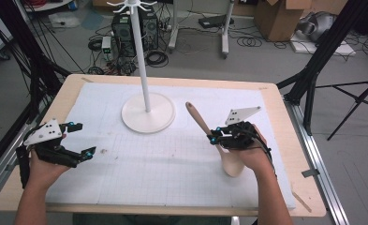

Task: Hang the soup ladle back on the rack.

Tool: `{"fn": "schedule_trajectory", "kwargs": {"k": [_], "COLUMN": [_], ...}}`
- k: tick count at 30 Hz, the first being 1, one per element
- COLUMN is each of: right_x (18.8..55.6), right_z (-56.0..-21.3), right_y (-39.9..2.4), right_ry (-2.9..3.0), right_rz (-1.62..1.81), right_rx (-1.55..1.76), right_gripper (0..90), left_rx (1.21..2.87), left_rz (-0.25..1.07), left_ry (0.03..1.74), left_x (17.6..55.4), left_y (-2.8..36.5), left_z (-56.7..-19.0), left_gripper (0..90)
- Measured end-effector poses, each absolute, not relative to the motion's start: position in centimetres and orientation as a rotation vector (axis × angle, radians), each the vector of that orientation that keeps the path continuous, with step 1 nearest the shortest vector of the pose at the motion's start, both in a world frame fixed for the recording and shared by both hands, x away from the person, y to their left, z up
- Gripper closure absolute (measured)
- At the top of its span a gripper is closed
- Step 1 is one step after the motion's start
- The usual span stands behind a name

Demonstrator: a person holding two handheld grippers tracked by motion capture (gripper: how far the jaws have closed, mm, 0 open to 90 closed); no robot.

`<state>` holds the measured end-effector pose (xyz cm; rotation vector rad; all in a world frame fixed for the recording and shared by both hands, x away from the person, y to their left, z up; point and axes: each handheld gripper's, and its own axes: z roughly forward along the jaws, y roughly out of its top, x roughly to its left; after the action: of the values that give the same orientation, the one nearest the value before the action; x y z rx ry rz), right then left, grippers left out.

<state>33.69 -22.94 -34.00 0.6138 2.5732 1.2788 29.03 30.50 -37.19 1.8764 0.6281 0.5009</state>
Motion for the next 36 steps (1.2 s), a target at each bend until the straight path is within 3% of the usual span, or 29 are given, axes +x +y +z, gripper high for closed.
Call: {"fn": "schedule_trajectory", "kwargs": {"k": [21, 36], "right_x": [33.6, 36.0], "right_z": [-29.5, -25.4], "right_y": [-23.2, -21.1], "right_ry": [2.413, 2.447], "right_rz": [1.439, 1.441], "right_rx": [0.565, 0.533], "right_gripper": [77.0, 76.9], "left_rx": [1.874, 1.868], "left_rz": [0.503, 0.500], "left_ry": [0.629, 0.630], "left_x": [29.0, 29.0], "left_y": [30.6, 30.8], "left_z": [-37.2, -37.1], "left_gripper": [1.7, 1.7]}}
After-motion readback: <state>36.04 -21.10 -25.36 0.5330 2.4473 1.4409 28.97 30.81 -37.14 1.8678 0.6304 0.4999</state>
